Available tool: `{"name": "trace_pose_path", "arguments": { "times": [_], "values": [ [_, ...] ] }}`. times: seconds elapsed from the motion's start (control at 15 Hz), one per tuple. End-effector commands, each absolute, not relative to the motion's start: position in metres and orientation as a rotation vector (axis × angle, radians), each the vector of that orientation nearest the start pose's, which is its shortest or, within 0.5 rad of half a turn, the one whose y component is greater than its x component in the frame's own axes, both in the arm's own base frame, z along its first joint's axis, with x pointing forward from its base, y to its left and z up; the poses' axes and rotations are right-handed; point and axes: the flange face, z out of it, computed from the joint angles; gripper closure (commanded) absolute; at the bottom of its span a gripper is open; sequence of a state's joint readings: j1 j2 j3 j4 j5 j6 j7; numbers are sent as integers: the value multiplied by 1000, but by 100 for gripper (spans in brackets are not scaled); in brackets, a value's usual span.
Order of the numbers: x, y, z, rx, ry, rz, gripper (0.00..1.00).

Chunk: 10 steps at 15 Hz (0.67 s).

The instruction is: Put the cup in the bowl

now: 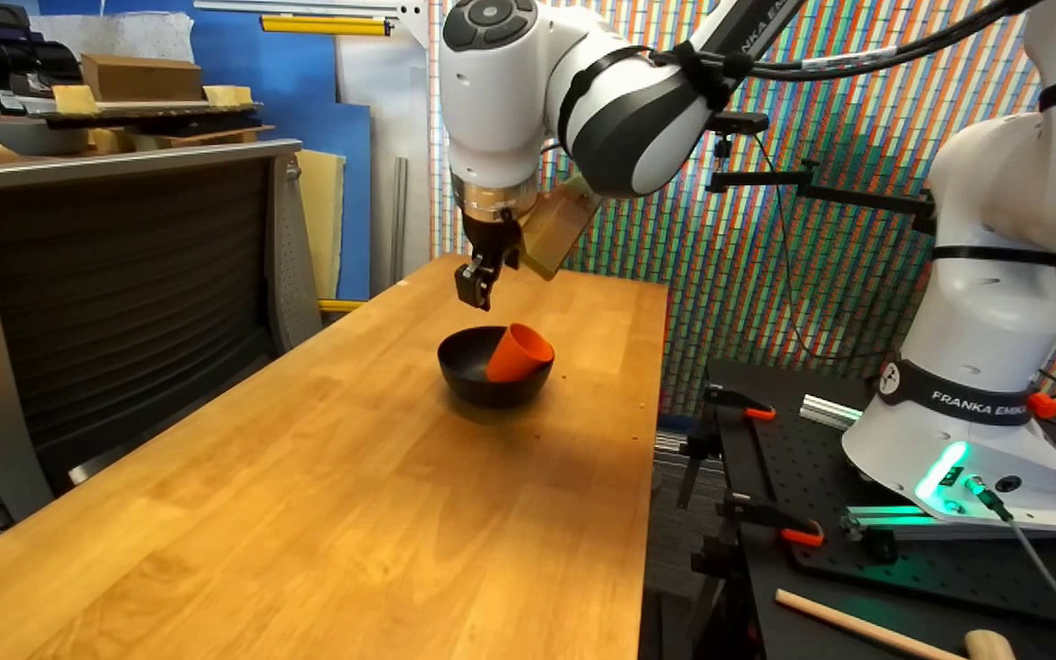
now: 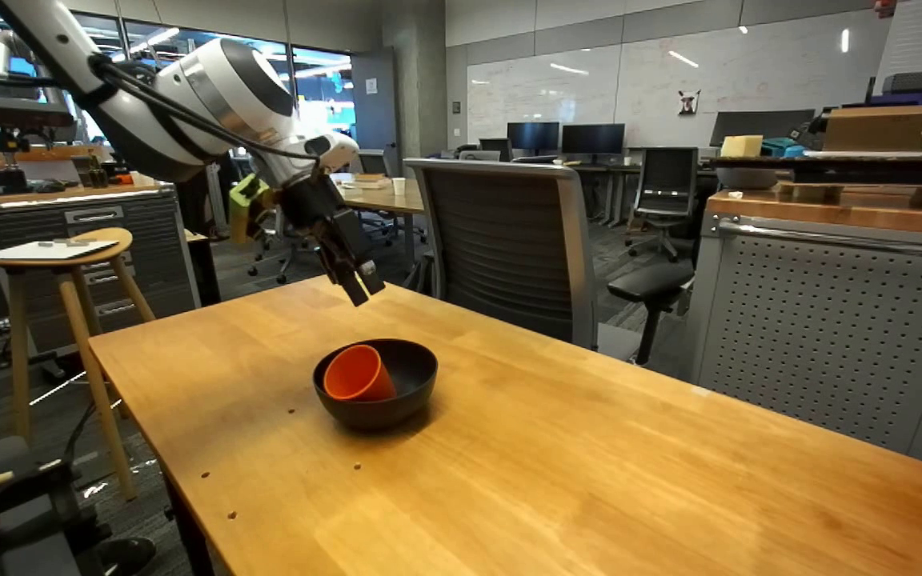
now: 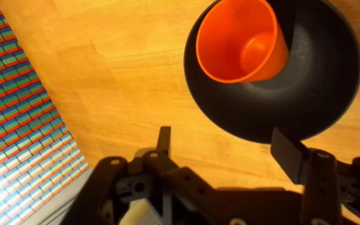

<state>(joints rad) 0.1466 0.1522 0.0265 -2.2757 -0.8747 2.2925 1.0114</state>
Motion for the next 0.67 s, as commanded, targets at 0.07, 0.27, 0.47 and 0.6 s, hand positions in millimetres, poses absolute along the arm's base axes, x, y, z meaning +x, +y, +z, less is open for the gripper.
{"name": "trace_pose_path", "arguments": {
  "times": [0.07, 0.27, 0.47, 0.6],
  "values": [
    [473, 104, 350, 2673, 5, 322, 0],
    [452, 129, 388, 2797, 146, 317, 0],
    [433, 144, 431, 2930, 305, 323, 0],
    [421, 147, 458, 3004, 434, 338, 0]
  ]
}}
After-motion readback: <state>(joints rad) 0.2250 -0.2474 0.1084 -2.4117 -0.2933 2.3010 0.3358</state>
